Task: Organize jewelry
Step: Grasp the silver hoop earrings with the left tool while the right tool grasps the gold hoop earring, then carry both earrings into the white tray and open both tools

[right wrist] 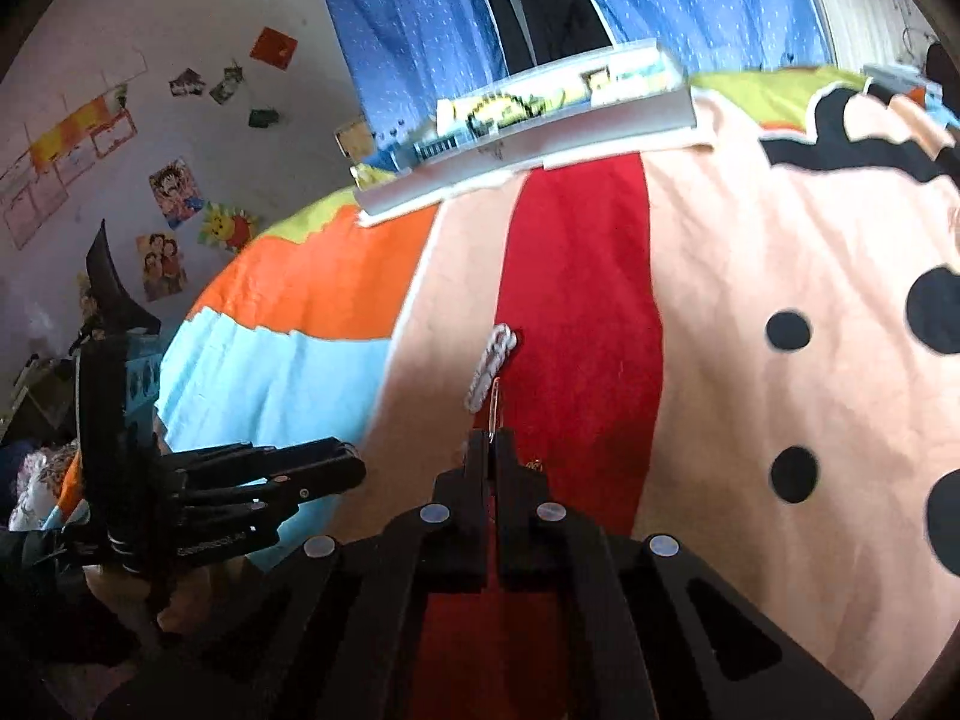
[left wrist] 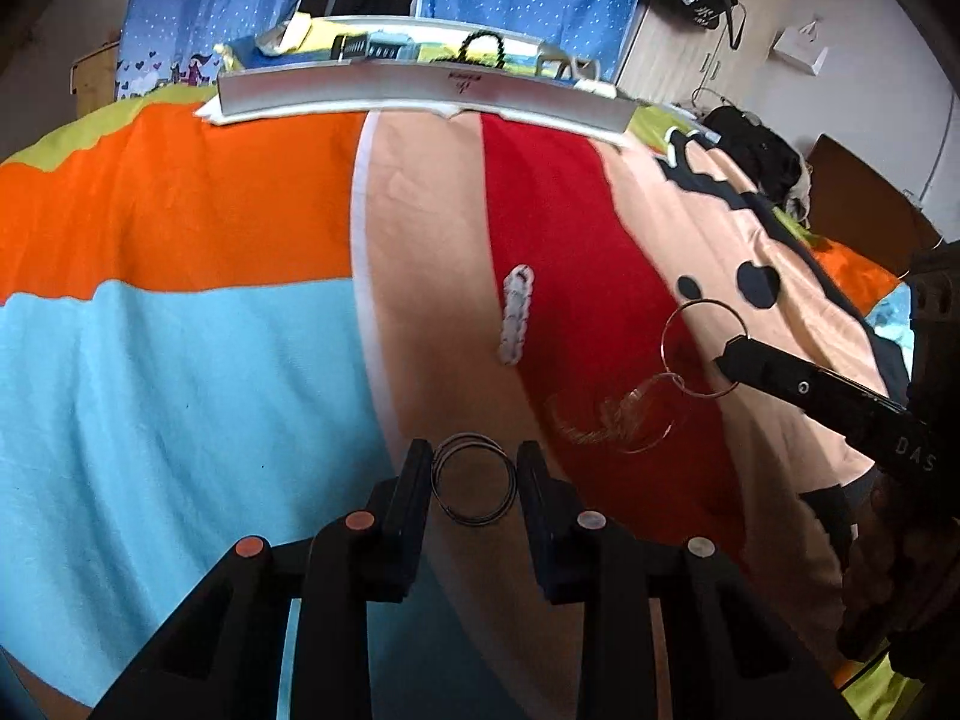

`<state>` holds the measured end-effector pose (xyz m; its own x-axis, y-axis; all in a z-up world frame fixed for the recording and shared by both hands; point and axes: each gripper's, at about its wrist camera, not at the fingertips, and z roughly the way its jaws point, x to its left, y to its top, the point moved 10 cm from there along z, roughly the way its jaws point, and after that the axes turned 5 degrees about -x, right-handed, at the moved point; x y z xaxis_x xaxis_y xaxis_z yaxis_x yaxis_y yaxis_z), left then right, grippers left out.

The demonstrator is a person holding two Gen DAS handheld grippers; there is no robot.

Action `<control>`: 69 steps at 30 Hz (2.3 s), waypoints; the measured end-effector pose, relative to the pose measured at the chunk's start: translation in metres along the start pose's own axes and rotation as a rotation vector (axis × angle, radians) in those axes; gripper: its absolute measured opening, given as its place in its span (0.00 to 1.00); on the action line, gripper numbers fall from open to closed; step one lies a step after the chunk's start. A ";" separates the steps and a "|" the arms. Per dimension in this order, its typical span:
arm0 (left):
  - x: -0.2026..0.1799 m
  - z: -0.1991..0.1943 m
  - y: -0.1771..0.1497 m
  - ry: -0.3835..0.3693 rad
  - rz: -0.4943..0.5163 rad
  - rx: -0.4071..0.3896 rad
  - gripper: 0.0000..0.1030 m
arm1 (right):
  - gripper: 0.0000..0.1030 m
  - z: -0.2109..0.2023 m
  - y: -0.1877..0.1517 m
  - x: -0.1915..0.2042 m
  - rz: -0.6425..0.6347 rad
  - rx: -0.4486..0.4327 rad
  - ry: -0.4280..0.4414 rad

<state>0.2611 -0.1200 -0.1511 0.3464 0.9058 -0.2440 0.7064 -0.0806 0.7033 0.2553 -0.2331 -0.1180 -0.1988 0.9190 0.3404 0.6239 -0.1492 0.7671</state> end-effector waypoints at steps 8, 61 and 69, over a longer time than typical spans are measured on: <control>-0.013 -0.017 0.024 -0.009 0.030 -0.056 0.27 | 0.02 -0.037 0.029 0.004 -0.064 -0.077 0.001; 0.010 0.118 0.287 0.063 -0.072 -0.108 0.66 | 0.30 0.093 0.250 -0.091 -0.061 -0.127 -0.173; 0.009 0.079 0.294 0.125 -0.081 -0.214 0.94 | 0.56 0.058 0.253 -0.091 -0.077 -0.185 -0.197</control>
<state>0.5210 -0.1688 0.0009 0.2056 0.9511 -0.2306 0.5771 0.0725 0.8135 0.4748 -0.3330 0.0135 -0.0782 0.9807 0.1794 0.4604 -0.1241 0.8790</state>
